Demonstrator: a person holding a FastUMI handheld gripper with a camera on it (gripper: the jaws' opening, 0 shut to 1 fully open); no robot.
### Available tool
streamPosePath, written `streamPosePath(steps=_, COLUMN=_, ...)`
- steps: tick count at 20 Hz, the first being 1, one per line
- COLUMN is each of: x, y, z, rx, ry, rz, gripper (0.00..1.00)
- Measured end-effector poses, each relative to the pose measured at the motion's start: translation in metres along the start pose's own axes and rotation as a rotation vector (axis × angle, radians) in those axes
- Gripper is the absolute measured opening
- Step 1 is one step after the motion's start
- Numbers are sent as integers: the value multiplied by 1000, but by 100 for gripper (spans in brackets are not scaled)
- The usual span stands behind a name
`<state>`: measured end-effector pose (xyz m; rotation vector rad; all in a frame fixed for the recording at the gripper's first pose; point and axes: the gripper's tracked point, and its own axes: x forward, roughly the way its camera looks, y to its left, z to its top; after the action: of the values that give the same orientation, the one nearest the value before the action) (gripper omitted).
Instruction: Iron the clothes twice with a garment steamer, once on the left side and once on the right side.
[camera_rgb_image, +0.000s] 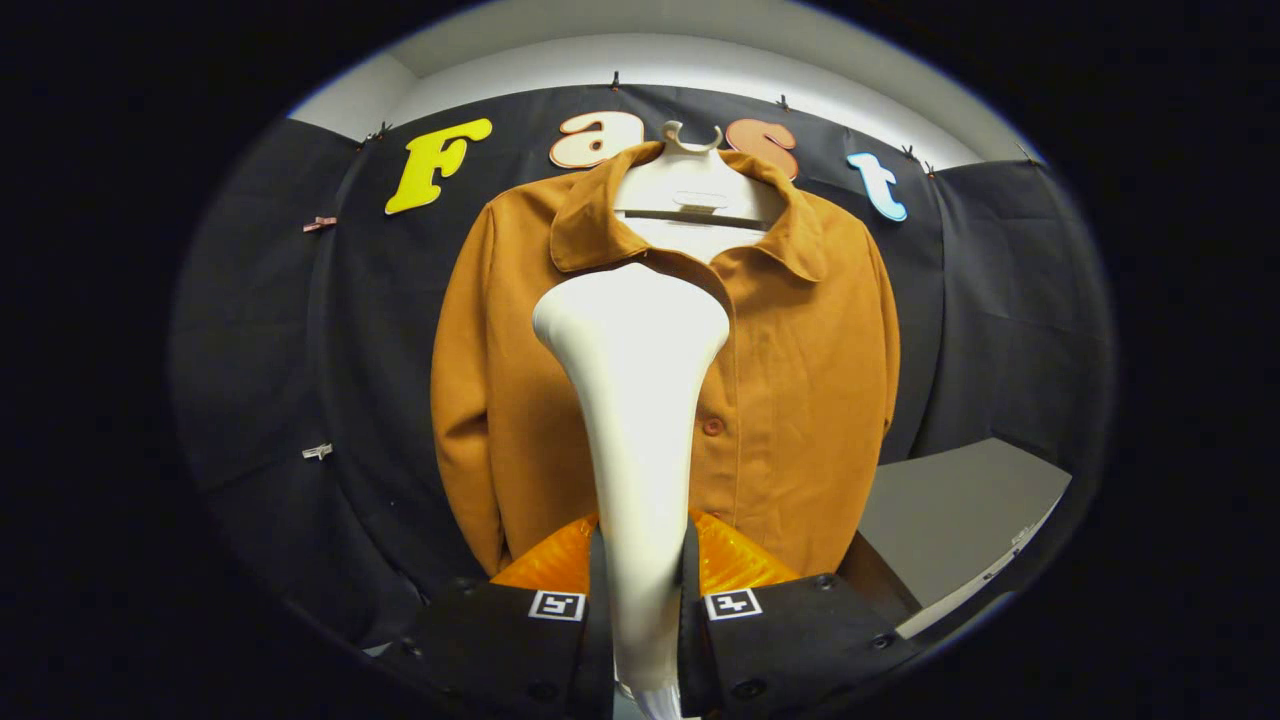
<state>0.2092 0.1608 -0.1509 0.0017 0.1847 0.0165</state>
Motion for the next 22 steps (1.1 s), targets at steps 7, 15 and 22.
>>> streamPosePath(steps=7, x=32, y=9, z=-45, rx=-37, ry=3, rz=-29, gripper=29)
streamPosePath(steps=15, x=30, y=-2, z=-129, rx=-53, ry=41, rz=-40, gripper=29)
streamPosePath(steps=22, x=26, y=-3, z=-178, rx=-55, ry=60, rz=-25, gripper=29)
